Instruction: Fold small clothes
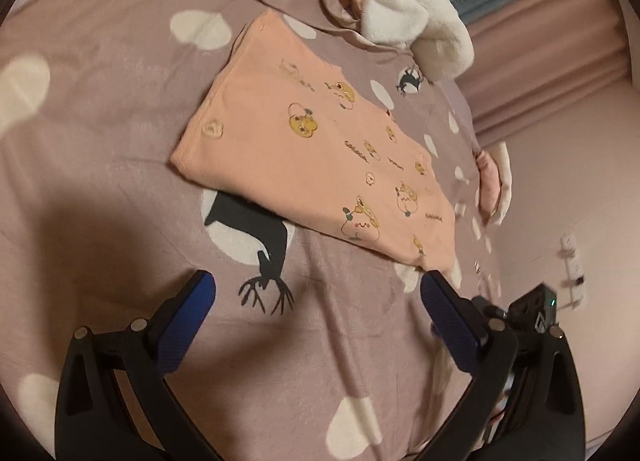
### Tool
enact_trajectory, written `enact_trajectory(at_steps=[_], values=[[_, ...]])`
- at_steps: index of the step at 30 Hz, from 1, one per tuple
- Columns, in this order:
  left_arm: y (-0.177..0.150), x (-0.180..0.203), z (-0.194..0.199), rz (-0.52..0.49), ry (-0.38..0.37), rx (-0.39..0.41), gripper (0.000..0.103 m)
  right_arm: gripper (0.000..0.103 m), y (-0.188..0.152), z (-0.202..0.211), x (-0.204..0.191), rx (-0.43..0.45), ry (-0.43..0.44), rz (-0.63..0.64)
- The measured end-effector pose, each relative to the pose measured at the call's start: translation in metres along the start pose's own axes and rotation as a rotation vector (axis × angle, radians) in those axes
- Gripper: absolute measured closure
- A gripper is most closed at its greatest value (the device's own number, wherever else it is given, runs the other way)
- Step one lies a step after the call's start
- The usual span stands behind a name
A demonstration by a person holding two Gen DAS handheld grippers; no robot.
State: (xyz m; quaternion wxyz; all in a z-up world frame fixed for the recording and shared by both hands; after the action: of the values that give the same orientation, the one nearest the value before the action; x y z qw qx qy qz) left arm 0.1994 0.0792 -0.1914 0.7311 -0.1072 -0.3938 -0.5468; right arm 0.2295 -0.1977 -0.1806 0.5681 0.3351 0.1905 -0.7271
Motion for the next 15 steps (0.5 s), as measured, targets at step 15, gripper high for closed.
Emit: enact_trajectory(at_steps=[15], values=[[0.07, 0.009, -0.044, 0.13, -0.144, 0.054, 0.0, 0.007, 0.056, -0.03, 0.003, 0.056, 0.251, -0.173]])
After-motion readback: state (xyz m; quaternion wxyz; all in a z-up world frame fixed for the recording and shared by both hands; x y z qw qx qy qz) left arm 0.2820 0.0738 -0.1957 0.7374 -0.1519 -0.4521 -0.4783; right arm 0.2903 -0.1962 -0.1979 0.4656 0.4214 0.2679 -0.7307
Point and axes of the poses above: each gripper's, at about its wrist camera, not at the fingertips, and z roughly against the way its jaws point, x to its right, y to its top, the point moved 8 cm from there along -z, roughly the way its jaws point, and after that the axes turned 5 degrees about -x, right-handed, at the moved point
